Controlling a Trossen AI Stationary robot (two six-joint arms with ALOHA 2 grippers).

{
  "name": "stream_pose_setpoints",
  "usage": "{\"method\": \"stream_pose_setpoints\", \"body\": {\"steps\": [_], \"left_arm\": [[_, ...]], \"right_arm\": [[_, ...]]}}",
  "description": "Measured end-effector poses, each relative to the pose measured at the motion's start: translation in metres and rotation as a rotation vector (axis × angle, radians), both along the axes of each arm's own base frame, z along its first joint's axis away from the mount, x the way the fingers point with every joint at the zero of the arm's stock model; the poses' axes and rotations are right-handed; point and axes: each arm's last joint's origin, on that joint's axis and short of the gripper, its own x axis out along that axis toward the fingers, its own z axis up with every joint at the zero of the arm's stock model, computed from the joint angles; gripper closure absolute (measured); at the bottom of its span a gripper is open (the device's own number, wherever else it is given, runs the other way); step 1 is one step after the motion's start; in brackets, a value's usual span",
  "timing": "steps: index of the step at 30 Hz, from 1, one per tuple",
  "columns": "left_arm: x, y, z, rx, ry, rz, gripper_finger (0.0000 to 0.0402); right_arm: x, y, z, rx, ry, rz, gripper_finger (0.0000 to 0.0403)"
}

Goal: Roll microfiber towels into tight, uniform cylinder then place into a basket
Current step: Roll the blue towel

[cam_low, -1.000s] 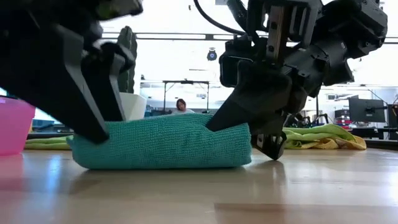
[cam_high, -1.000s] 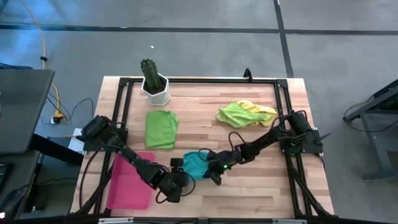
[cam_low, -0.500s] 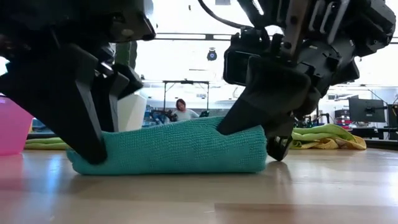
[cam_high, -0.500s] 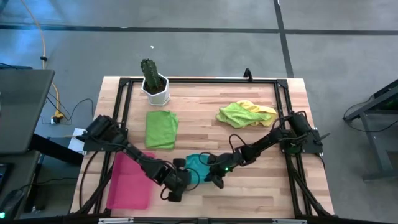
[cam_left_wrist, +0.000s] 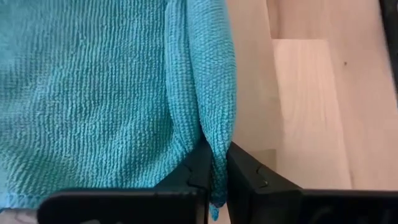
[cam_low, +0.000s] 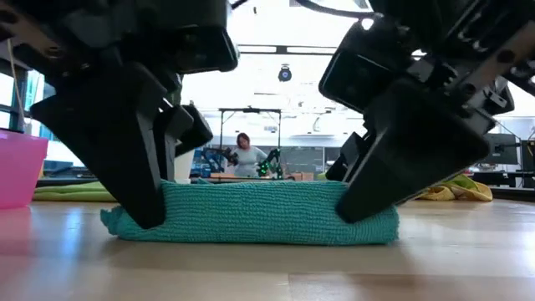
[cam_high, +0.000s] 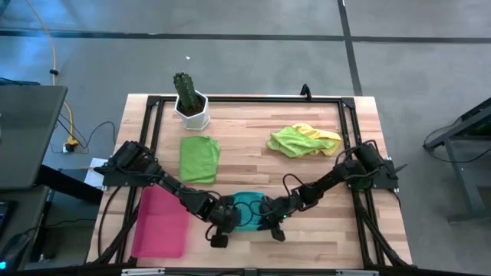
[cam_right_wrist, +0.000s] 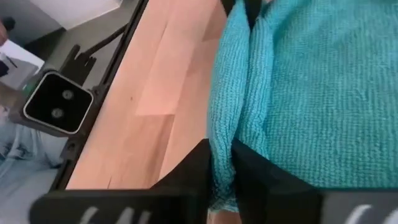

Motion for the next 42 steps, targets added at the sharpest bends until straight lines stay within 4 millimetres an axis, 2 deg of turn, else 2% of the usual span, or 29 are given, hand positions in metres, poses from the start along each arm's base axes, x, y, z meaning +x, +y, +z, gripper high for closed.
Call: {"method": "stream_pose_setpoints", "body": {"steps": [5,8,13,18,21,25,28,31,34,42], "left_arm": [[0.005,0.013,0.0,-0.116,0.048,0.039,0.0385],[0.008,0.023,-0.001,-0.192,0.083,0.075,0.0385],[0.012,0.036,-0.001,-0.284,0.129,0.125,0.0385],[0.012,0.042,-0.002,-0.326,0.156,0.128,0.0385],[0.012,0.042,-0.002,-0.331,0.16,0.14,0.0385],[0.013,0.045,-0.002,-0.35,0.173,0.185,0.0385],[0.014,0.048,-0.002,-0.365,0.182,0.224,0.0385],[0.015,0.052,-0.002,-0.374,0.188,0.252,0.0385],[0.015,0.053,-0.002,-0.378,0.188,0.263,0.0385],[0.015,0.053,-0.002,-0.376,0.185,0.263,0.0385]], "right_arm": [[0.0,0.001,0.0,-0.116,-0.096,0.123,0.0272],[0.0,0.001,0.005,-0.194,-0.168,0.193,0.0254],[-0.004,-0.004,0.022,-0.391,-0.236,0.273,0.0251],[-0.017,-0.01,0.051,-0.599,-0.22,0.259,0.0262],[-0.021,-0.011,0.063,-0.637,-0.228,0.231,0.0265],[-0.02,0.001,0.072,-0.627,-0.346,0.249,0.0265],[-0.019,0.01,0.07,-0.661,-0.421,0.297,0.0265],[-0.017,0.015,0.059,-0.674,-0.435,0.319,0.0265],[-0.014,0.016,0.048,-0.687,-0.436,0.299,0.0265],[-0.009,0.017,0.033,-0.719,-0.428,0.253,0.0265]]}}
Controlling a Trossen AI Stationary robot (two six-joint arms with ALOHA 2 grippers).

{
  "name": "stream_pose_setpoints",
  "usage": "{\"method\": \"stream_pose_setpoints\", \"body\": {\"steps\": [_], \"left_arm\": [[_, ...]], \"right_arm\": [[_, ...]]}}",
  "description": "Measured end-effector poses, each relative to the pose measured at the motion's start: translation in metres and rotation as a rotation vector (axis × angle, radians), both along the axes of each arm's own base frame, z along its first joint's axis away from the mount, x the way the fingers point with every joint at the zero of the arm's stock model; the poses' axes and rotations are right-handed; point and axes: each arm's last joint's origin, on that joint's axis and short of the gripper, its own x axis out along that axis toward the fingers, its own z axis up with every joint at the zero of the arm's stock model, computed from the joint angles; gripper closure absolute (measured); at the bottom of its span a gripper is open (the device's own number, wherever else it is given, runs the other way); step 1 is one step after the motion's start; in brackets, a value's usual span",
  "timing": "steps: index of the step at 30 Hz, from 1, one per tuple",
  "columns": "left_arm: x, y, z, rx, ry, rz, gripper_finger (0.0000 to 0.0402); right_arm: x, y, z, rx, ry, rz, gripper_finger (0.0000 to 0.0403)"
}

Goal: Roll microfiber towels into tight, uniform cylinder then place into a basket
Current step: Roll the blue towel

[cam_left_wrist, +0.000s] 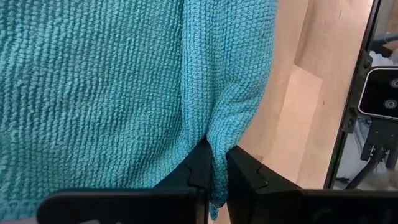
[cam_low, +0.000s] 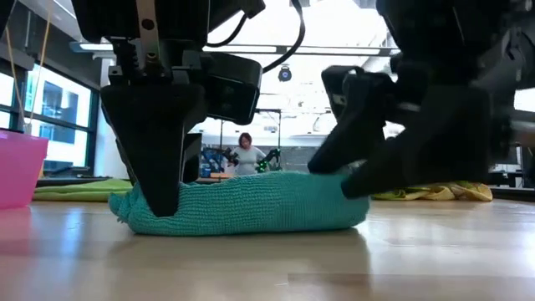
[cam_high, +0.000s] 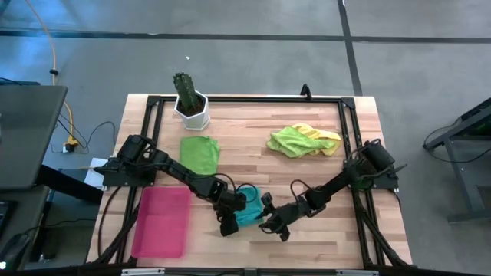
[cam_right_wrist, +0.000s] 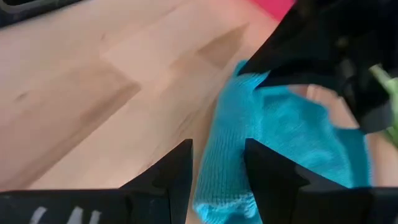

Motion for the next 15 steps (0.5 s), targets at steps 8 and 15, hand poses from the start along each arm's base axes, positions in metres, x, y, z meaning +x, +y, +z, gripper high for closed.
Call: {"method": "stream_pose_setpoints", "body": {"steps": [8,15], "left_arm": [[0.0004,0.0,0.0002,0.002,-0.004,0.001,0.0385],[0.0005,-0.0001,0.0003,-0.002,-0.005,0.003,0.0385]], "right_arm": [[-0.0012,0.0011,-0.0041,0.044,0.033,-0.033,0.0265],[0.0005,-0.0066,-0.0071,0.068,0.072,-0.109,0.0265]]}}
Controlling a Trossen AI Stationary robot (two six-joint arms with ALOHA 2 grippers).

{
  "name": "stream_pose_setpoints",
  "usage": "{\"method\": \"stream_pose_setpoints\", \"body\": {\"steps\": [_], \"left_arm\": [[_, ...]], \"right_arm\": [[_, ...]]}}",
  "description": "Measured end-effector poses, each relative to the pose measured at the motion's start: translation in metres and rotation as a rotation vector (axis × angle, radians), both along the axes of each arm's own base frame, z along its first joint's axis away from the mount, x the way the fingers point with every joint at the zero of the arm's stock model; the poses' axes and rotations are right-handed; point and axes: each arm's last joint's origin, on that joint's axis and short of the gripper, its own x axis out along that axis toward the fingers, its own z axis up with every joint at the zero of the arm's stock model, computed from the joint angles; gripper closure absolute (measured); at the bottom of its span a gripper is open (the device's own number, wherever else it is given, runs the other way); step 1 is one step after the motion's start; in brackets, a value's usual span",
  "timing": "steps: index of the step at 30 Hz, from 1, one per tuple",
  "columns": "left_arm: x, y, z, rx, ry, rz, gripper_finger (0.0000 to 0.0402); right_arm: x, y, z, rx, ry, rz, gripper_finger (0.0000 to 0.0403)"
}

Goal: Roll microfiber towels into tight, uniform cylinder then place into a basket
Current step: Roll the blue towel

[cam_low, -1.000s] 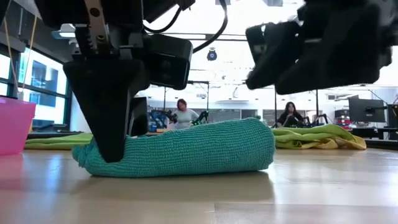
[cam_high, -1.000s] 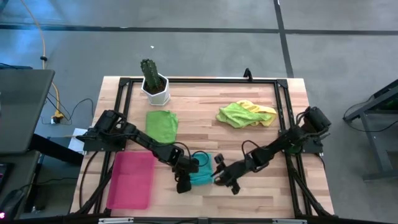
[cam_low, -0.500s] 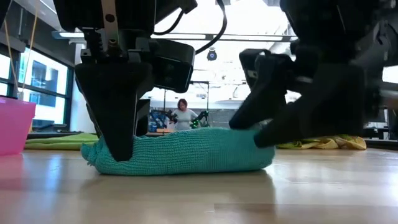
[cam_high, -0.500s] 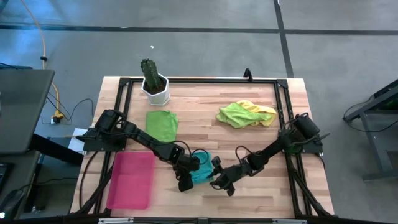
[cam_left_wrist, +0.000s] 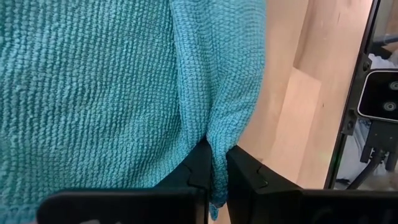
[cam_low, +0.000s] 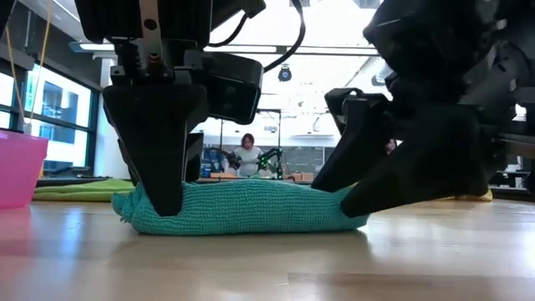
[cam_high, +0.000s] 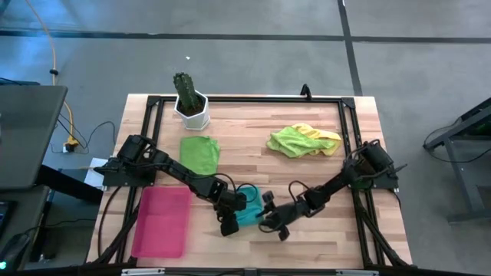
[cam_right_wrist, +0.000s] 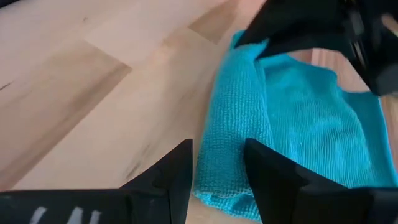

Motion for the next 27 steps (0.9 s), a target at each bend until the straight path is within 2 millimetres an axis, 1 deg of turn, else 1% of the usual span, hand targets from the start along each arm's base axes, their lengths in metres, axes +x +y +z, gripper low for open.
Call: {"method": "stream_pose_setpoints", "body": {"steps": [7,13,16,20,25,27], "left_arm": [[0.0,0.0,0.001,-0.037,0.007,-0.013,0.0385],[0.001,0.003,0.001,-0.046,0.008,-0.009,0.0385],[0.001,0.004,0.001,-0.048,0.008,-0.007,0.0385],[0.001,0.004,0.001,-0.041,0.001,-0.019,0.0378],[0.001,0.005,0.001,-0.024,-0.009,-0.021,0.035],[0.002,0.004,0.001,-0.013,-0.022,-0.042,0.0336]], "right_arm": [[0.0,-0.005,-0.004,0.112,0.066,-0.111,0.0265],[0.001,-0.004,-0.014,0.248,0.113,-0.226,0.0265],[0.001,-0.004,-0.015,0.305,0.128,-0.276,0.0274],[0.001,-0.005,-0.016,0.366,0.148,-0.323,0.0313],[0.0,-0.004,-0.017,0.474,0.199,-0.353,0.0387],[0.0,-0.003,-0.016,0.517,0.229,-0.337,0.0395]]}}
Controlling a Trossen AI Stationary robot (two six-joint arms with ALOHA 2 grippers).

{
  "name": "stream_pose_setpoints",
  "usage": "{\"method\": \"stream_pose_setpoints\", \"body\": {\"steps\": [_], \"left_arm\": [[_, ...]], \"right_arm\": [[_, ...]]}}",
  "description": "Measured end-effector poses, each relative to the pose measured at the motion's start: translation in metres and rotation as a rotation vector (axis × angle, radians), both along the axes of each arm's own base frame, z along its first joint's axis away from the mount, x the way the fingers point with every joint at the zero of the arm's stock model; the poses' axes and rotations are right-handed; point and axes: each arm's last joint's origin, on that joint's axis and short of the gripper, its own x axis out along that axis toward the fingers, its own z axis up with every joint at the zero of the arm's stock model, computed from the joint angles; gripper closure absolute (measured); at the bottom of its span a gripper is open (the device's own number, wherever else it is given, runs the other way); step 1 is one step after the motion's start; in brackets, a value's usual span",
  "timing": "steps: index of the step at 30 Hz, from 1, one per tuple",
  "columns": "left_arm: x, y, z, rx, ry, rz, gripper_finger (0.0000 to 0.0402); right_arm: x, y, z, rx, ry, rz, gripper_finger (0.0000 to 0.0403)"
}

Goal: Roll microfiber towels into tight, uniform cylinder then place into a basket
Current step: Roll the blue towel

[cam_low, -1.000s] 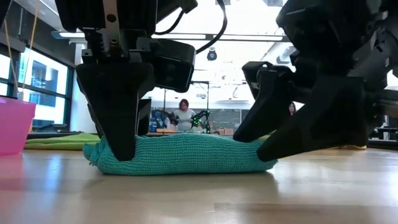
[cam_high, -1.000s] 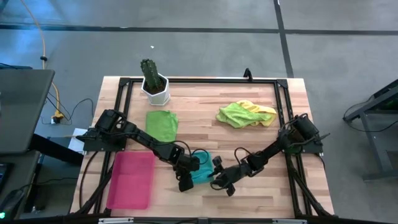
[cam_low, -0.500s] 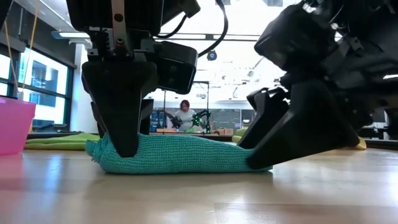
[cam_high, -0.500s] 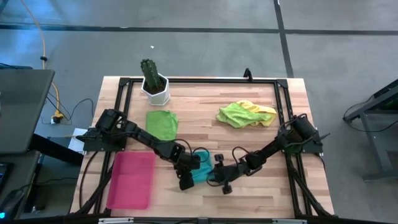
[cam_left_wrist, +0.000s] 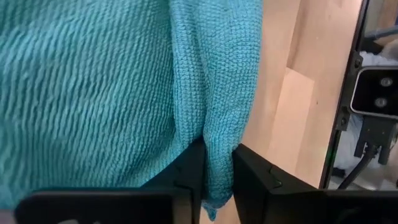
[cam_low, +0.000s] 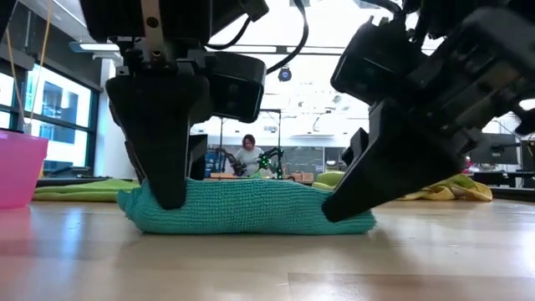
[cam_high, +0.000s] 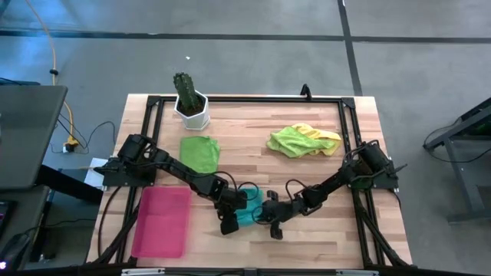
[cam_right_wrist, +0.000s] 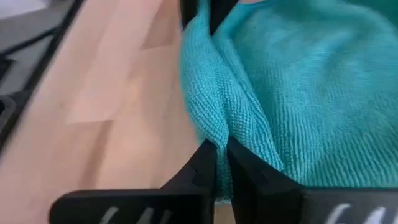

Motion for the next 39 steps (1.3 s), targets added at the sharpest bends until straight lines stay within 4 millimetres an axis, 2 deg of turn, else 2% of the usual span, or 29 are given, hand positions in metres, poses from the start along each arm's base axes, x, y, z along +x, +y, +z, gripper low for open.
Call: {"method": "stream_pose_setpoints", "body": {"steps": [6,14,21,26,32,35,39], "left_arm": [[0.001,0.0,0.001,0.077,-0.087,-0.145,0.0297],[0.002,0.005,0.003,0.299,-0.18,-0.246,0.027],[-0.003,0.008,0.022,0.558,-0.234,-0.252,0.0266],[-0.019,-0.005,0.028,0.409,-0.084,-0.126,0.0266],[-0.028,-0.04,0.03,0.176,-0.019,-0.068,0.0266],[-0.032,-0.054,0.031,0.169,-0.044,-0.09,0.0266],[-0.029,-0.064,0.035,0.282,-0.184,-0.113,0.0266]], "right_arm": [[0.0,0.0,0.0,0.154,0.071,0.029,0.0397],[0.005,-0.01,-0.001,0.307,0.164,-0.011,0.04],[0.006,-0.013,0.001,0.384,0.201,-0.058,0.0402],[0.005,-0.012,0.001,0.404,0.215,-0.062,0.0402],[0.003,-0.013,0.001,0.346,0.222,0.053,0.0402],[0.003,-0.017,0.0,0.322,0.237,0.128,0.0402],[0.004,-0.024,-0.001,0.311,0.248,0.16,0.0403]]}}
